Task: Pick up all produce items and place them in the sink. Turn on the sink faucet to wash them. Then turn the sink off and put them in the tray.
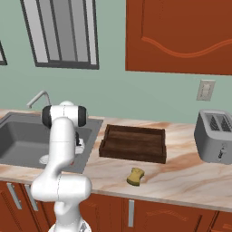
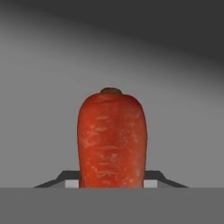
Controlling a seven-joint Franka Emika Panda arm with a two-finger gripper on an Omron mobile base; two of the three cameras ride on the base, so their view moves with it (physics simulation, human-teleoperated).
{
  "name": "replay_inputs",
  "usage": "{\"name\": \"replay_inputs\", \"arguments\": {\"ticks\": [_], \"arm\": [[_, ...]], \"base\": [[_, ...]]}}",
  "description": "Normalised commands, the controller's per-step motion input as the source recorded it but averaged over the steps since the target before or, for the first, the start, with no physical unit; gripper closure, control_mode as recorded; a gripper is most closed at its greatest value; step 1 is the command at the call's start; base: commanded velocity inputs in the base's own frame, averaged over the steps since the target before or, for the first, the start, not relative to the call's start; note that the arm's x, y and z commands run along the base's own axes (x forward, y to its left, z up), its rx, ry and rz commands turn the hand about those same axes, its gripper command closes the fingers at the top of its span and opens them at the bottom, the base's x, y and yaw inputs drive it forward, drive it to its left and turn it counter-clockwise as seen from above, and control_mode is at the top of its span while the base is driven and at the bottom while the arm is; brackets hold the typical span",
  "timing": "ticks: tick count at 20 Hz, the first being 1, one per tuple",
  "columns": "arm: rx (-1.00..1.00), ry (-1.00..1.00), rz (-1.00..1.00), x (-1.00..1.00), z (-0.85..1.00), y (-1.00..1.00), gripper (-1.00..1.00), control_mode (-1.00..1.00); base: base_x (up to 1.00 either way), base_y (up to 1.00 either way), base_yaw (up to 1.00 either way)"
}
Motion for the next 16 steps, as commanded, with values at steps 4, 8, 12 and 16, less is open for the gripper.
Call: {"name": "replay_inputs", "arguments": {"ticks": [4, 8, 12, 16], "arm": [[0.0, -0.02, 0.0, -0.01, 0.04, 0.0, -1.0, -1.0], [0.0, -0.04, 0.0, -0.1, 0.19, 0.0, -1.0, -1.0], [0.0, -0.06, 0.0, -0.14, 0.39, 0.0, -1.0, -1.0], [0.0, -0.08, 0.0, -0.19, 0.48, 0.06, -1.0, -1.0]], "base": [[0.0, 0.0, 0.0], [0.0, 0.0, 0.0], [0.0, 0.0, 0.0], [0.0, 0.0, 0.0]]}}
